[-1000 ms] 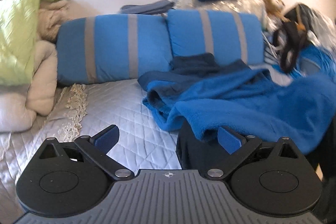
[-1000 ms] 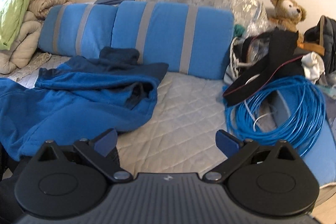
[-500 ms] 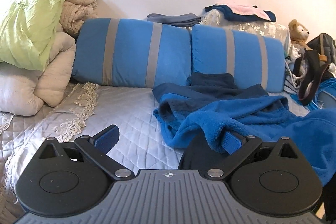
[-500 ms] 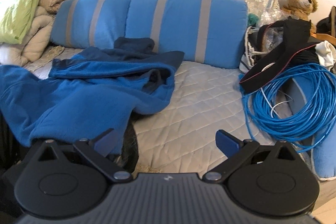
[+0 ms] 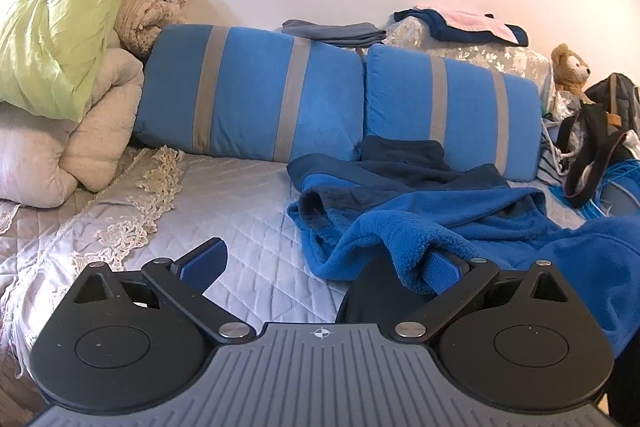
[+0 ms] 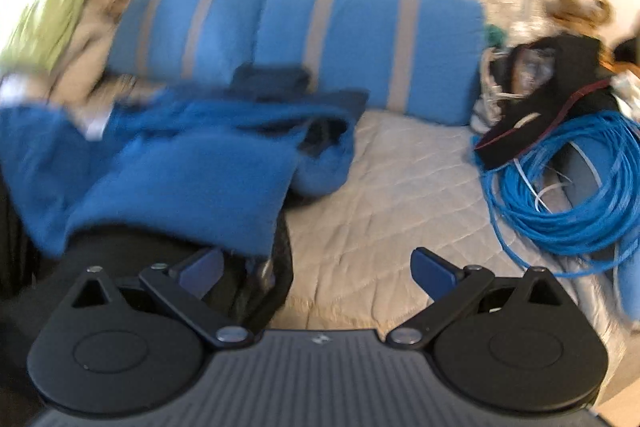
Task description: Fold clothes
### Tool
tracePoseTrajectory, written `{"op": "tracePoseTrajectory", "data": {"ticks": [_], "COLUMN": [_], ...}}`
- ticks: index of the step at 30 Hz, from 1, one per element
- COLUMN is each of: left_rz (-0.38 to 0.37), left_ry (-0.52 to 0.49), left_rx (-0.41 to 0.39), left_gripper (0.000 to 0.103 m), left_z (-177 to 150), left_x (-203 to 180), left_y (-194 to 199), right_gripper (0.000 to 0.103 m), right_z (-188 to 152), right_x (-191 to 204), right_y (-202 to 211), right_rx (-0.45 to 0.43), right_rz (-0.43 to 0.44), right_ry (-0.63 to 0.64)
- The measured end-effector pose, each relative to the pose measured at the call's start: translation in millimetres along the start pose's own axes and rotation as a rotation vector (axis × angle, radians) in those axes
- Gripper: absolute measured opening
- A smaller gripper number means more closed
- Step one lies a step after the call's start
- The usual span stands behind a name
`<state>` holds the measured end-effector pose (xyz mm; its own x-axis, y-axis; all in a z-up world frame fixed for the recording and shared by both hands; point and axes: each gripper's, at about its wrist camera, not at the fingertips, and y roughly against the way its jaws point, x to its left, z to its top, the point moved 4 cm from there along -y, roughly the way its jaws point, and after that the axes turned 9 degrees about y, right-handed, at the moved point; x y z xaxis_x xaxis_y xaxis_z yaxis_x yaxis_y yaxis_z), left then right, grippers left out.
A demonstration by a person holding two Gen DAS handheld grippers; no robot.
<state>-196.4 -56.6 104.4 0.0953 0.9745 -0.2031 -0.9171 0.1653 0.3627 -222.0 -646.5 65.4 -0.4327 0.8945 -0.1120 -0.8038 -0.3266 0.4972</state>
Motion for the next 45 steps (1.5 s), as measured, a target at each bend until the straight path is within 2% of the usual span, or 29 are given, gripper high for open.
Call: {"op": "tracePoseTrajectory", "data": {"ticks": [3, 7, 12, 18, 25, 31, 33, 36, 39, 44, 45], "left_rz": [0.004, 0.008, 0.022, 0.030, 0.088, 0.175, 0.197, 0.226, 0.236, 0.239, 0.238], "left_ry": [0.004, 0.015, 0.015, 0.014, -0.071, -0.121, -0.130, -0.123, -0.103, -0.078, -0.074], "left_rx": [-0.003, -0.011, -0.024, -0.043, -0.081, -0.057, -0.034, 0.007, 0.028, 0.045, 0.049], "left_gripper": [0.103, 0.103, 0.103, 0.103, 0.103, 0.103, 0.103, 0.103, 0.103, 0.102, 0.099], "left_z": [-0.3, 1.0, 0.4, -1.6, -0.6, 7.1, 9.8, 13.1, 14.7, 13.8, 13.7], "left_x": [-0.3, -1.7, -4.6, -4.2, -5.8, -6.4, -5.4, -0.9, 4.0, 10.1, 10.7], "left_y": [0.5, -0.6, -3.2, -3.9, -5.9, -8.1, -8.5, -10.2, -9.7, -9.1, -9.4], "right_gripper": [0.103, 0.103, 0.103, 0.102, 0.094, 0.078, 0.068, 0.059, 0.050, 0.042, 0.040], "right_z": [-0.2, 2.0, 11.3, 17.4, 16.6, 19.8, 22.5, 25.6, 27.3, 29.8, 30.4], "right_x": [-5.2, 0.2, 7.2, 14.0, 7.8, 6.8, 5.7, 1.2, -1.5, -1.1, -0.5], "right_y": [6.6, 2.6, -9.4, -16.1, -12.5, -12.5, -13.6, -15.0, -16.1, -16.7, -16.6], "right_rx": [-0.108, -0.150, -0.155, -0.171, -0.166, -0.139, -0.125, -0.104, -0.090, -0.075, -0.072], "right_rz": [-0.076, -0.148, -0.200, -0.205, -0.238, -0.255, -0.246, -0.234, -0.226, -0.223, -0.225], "right_ry": [-0.089, -0.091, -0.075, -0.055, -0.072, -0.063, -0.070, -0.090, -0.104, -0.113, -0.111]}}
